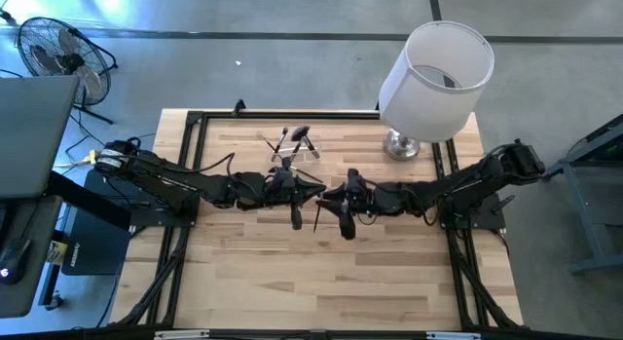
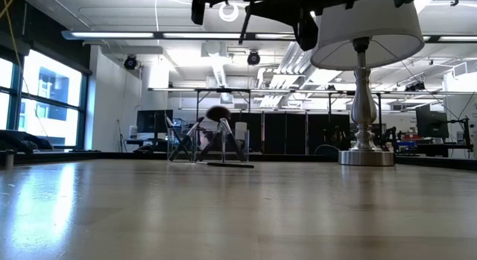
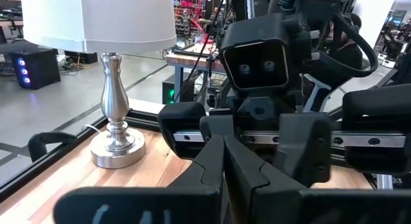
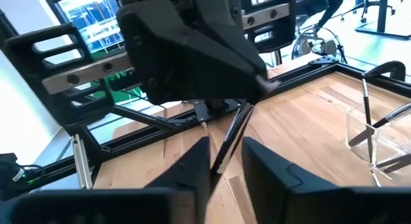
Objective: Put items in baskets/containers
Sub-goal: Put the highlighter brush into the transparent organizer
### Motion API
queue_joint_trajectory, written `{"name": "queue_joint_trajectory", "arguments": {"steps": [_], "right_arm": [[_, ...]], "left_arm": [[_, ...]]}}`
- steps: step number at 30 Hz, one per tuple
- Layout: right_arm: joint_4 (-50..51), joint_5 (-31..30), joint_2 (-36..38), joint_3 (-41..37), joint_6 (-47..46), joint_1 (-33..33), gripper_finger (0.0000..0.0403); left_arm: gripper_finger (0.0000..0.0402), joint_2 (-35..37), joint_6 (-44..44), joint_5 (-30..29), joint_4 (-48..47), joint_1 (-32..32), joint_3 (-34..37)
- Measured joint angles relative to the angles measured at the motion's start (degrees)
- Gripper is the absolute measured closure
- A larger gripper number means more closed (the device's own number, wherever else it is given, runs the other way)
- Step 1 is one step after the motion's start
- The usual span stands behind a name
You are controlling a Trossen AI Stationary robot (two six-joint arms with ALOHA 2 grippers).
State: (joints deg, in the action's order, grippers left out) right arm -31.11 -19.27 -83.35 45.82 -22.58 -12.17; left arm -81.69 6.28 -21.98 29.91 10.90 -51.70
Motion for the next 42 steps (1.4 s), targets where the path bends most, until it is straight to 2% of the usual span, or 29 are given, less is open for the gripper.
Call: {"name": "queue_joint_trajectory", "arguments": {"steps": [6, 11, 18, 22, 26, 30, 34, 36, 42], "right_arm": [[0.0, 1.0, 0.0, 0.0, 0.2, 0.8, 0.0388], [0.1, 1.4, 0.0, 0.0, 0.7, 0.9, 0.0378], [0.8, 1.5, 0.0, 0.0, 1.8, 0.9, 0.0389], [1.7, 1.4, 0.0, 0.0, 1.8, 0.9, 0.0378], [1.7, 1.2, 0.0, 0.0, 1.7, 0.9, 0.0388], [1.7, -0.4, 0.0, 0.0, 1.7, 1.0, 0.0391], [2.1, -3.8, 0.0, 0.0, 1.1, 1.0, 0.0382], [2.9, -5.1, 0.1, 0.0, -0.3, 1.4, 0.0380], [4.1, -6.6, -1.0, 0.0, -5.5, 3.6, 0.0392]], "left_arm": [[0.0401, 0.0, 0.0, 0.4, 0.1, 0.0, 0.0], [0.0400, 0.0, 0.4, 2.0, 0.1, 0.0, 0.0], [0.0377, 0.0, 1.3, 2.1, -0.3, 0.0, 0.0], [0.0349, 0.0, 1.3, 2.1, -2.6, 0.0, 0.0], [0.0311, 0.0, 1.3, 1.5, -4.8, 0.0, 0.0], [0.0275, 0.5, -0.9, -2.5, -5.3, 0.0, 0.0], [0.0254, 5.6, -1.5, -9.9, -10.6, -0.3, -0.1], [0.0251, 9.6, 0.6, -12.0, -17.3, -1.0, 0.0], [0.0250, 22.4, 4.5, -10.7, -38.3, -3.9, 0.0]]}}
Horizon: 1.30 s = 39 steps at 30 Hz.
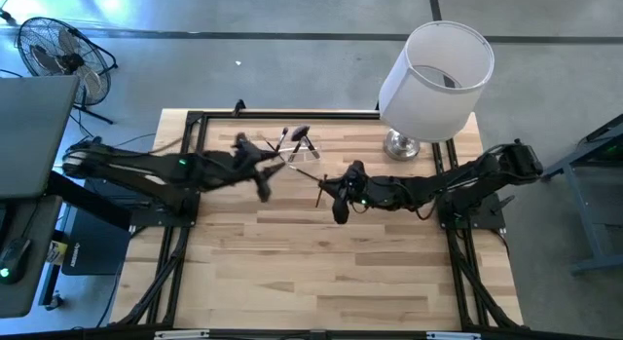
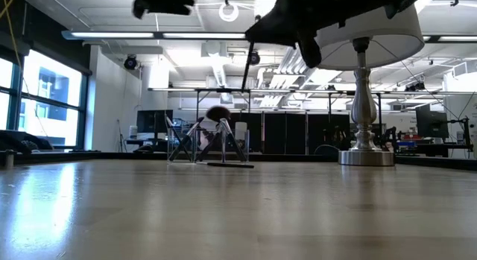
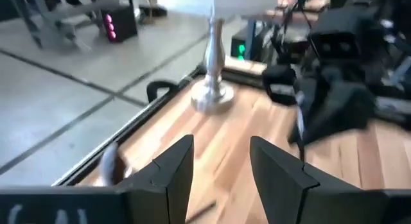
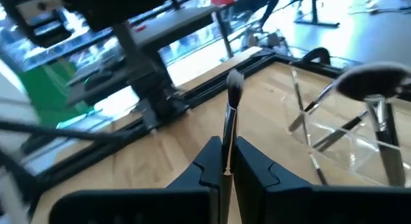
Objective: Put items in baskets/containers
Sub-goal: Put the highlighter brush into the transparent organizer
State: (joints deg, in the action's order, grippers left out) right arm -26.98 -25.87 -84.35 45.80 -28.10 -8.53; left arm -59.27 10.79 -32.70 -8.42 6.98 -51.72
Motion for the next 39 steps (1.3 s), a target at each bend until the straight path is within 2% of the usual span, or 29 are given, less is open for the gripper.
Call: {"name": "queue_joint_trajectory", "arguments": {"steps": [3, 5, 9, 12, 16, 19, 24, 32, 39], "right_arm": [[-4.5, -1.2, -2.7, 0.0, -0.4, 1.2, 0.0392], [-8.8, -1.7, -5.4, 0.5, -0.4, 2.2, 0.0391], [-10.4, -2.8, -12.3, 7.1, 1.7, 3.8, 0.0391], [-8.1, -4.4, -17.9, 15.0, 8.3, 4.7, 0.0391], [-3.1, -11.0, -24.3, 25.8, 18.6, 6.2, 0.0388], [-1.0, -12.8, -28.0, 31.8, 24.0, 8.4, 0.0389], [4.1, -11.7, -32.2, 37.5, 25.7, 13.0, 0.0390], [10.9, -7.1, -33.1, 37.0, 20.8, 19.4, 0.0390], [17.3, -2.6, -33.1, 36.5, 20.0, 21.6, 0.0387]], "left_arm": [[0.0250, 5.6, 0.0, 4.8, -9.7, -2.0, 0.0], [0.0250, 8.5, 0.0, 8.9, -12.9, -3.4, 1.4], [0.0250, 15.1, 0.8, 15.4, -11.5, -6.1, 9.7], [0.0250, 20.3, 4.1, 18.7, -10.2, -7.9, 17.2], [0.0250, 24.9, 8.1, 23.3, -7.1, -9.0, 24.4], [0.0250, 27.4, 9.4, 23.7, -7.1, -8.9, 26.7], [0.0250, 29.2, 8.9, 24.4, -7.0, -8.9, 27.0], [0.0250, 29.5, 8.5, 25.7, -8.1, -8.9, 27.0], [0.0250, 29.5, 8.4, 24.4, -8.9, -8.9, 27.1]]}}
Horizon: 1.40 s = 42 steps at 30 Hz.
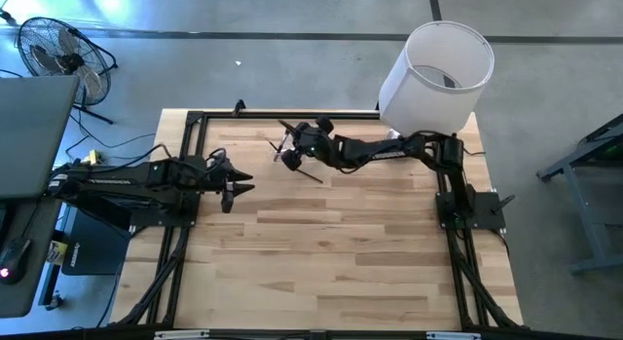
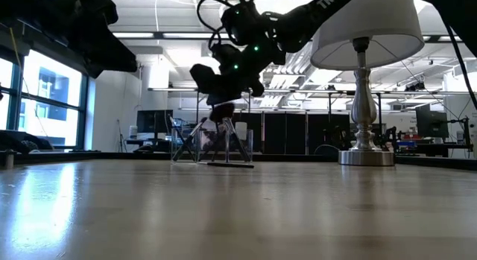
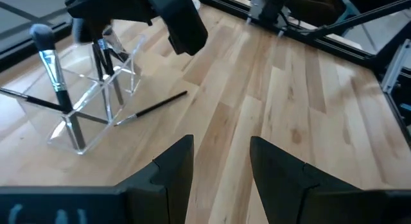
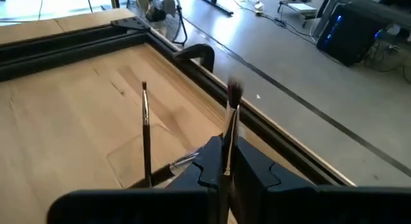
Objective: Put items in baskets/containers
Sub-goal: Put the highlighter brush into the transparent organizer, then put the liner brush into the transparent organizer
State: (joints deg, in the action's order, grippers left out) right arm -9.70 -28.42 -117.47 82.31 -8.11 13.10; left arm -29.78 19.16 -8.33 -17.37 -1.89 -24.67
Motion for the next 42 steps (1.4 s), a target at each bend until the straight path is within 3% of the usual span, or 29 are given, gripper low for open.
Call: {"name": "queue_joint_trajectory", "arguments": {"steps": [11, 27, 35, 42], "right_arm": [[0.5, 3.7, 0.0, 0.0, -2.3, 0.4, 0.0377], [0.5, 3.8, 0.0, 0.0, -2.4, 0.4, 0.0316], [1.1, 5.1, 3.7, 0.0, -1.5, 0.0, 0.0305], [12.9, 8.2, 10.2, 0.1, -0.9, -2.7, 0.0304]], "left_arm": [[0.0250, 0.0, -0.8, -1.7, 0.1, 0.0, 0.0], [0.0250, 0.0, -0.9, -1.9, 0.1, 0.0, 0.0], [0.0250, 0.0, -0.9, -2.0, 0.1, 0.0, 0.0], [0.0250, 0.0, -1.1, -2.9, -0.3, 0.0, 0.0]]}}
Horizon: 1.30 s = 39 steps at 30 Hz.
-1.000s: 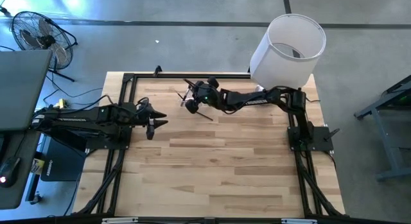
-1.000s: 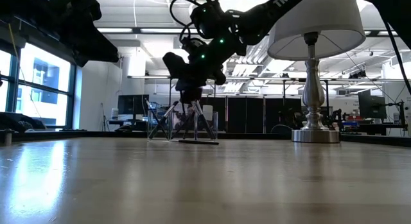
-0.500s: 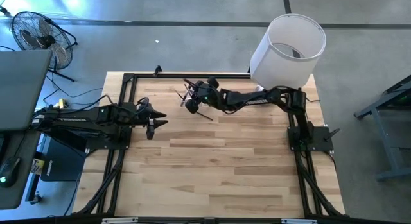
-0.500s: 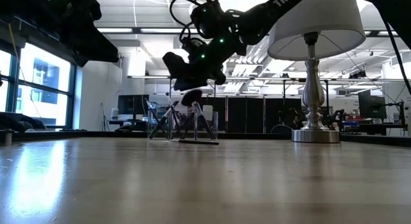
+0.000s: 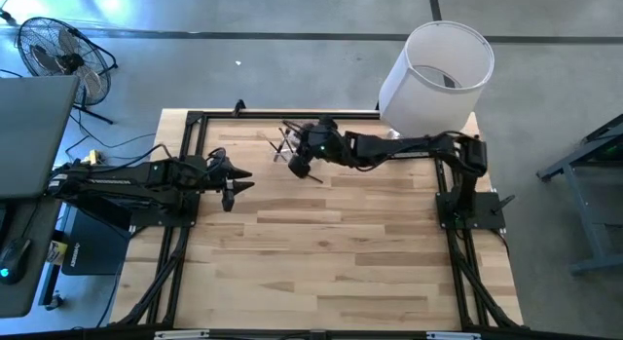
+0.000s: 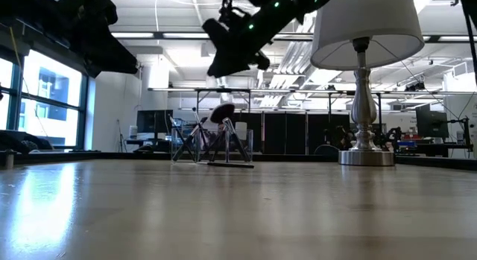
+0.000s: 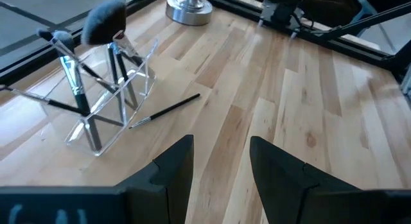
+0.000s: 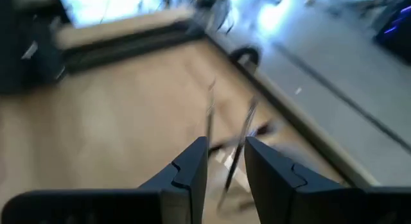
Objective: Put items in baskets/containers
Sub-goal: Put the liner brush into the transparent organizer
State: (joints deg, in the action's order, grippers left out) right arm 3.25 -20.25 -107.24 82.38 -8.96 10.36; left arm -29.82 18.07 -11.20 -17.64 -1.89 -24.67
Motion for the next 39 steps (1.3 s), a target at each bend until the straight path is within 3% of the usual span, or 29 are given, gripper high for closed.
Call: {"name": "queue_joint_trajectory", "arguments": {"steps": [6, 10, 18, 27, 34, 39], "right_arm": [[16.5, -0.1, 2.7, -0.3, -1.4, -5.0, 0.0304], [18.1, -2.0, 2.9, -5.9, -7.0, -8.6, 0.0304], [-0.3, -3.2, 2.8, -23.7, -22.8, -14.6, 0.0305], [-17.9, -11.6, 2.8, -37.9, -22.2, -16.5, 0.0305], [-29.6, -6.7, 2.8, -45.8, -16.6, -12.9, 0.0295], [-34.3, 0.0, 1.0, -46.3, -10.2, -8.9, 0.0271]], "left_arm": [[0.0250, 0.0, -0.8, -2.2, -0.1, 0.0, 0.0], [0.0250, 0.0, -1.3, -3.0, -0.1, 0.0, 0.0], [0.0250, 0.0, -1.3, -4.7, -0.1, 0.0, 0.0], [0.0250, 0.0, -0.7, -5.1, 0.6, 0.0, 0.0], [0.0250, 0.0, 0.2, -5.3, 0.9, 0.0, 0.0], [0.0250, 0.0, 0.2, -10.0, 0.8, 0.0, 0.0]]}}
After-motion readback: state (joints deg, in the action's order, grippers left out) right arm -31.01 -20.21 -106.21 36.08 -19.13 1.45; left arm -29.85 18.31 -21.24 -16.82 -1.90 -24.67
